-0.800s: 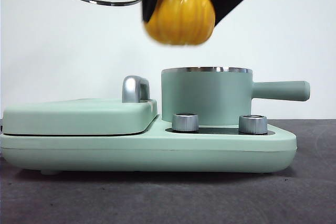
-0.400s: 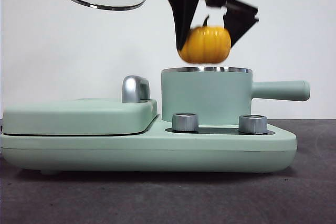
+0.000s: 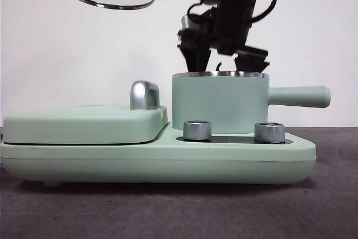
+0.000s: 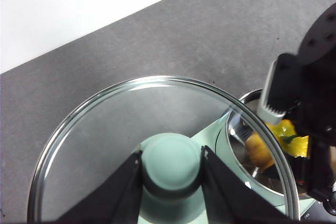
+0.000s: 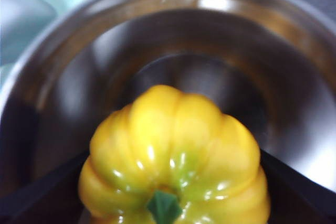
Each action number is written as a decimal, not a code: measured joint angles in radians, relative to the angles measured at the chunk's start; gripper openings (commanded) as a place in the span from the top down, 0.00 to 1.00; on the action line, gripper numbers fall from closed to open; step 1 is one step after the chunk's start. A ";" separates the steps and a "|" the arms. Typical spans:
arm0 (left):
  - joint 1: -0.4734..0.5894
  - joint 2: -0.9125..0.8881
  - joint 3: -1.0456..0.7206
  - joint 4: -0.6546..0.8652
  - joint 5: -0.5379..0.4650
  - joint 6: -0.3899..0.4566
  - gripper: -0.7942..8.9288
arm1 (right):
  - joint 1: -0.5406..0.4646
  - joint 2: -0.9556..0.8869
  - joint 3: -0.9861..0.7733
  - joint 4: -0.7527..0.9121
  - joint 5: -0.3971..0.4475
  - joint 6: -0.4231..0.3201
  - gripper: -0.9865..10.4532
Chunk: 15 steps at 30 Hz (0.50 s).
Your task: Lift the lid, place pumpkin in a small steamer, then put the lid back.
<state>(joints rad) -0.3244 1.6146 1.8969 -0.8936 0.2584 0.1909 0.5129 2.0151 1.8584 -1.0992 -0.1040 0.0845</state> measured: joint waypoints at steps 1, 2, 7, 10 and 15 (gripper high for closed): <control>0.000 0.000 0.000 0.000 0.000 0.000 0.90 | 0.000 0.009 0.000 0.002 0.000 -0.002 0.59; 0.000 0.000 0.000 0.000 0.000 0.000 0.90 | 0.000 0.016 0.000 0.002 0.000 -0.003 0.59; 0.000 0.000 0.000 0.000 0.000 0.000 0.90 | 0.000 0.037 0.000 0.003 0.000 -0.003 0.59; 0.000 0.000 0.000 0.000 0.000 0.000 0.90 | 0.002 0.040 0.003 0.002 0.007 -0.005 0.59; 0.000 0.000 0.000 0.000 0.000 0.000 0.90 | 0.002 0.043 0.003 0.004 0.027 -0.006 0.59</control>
<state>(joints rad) -0.3244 1.6146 1.8969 -0.8936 0.2588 0.1909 0.5152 2.0586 1.8618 -1.0954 -0.0765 0.0784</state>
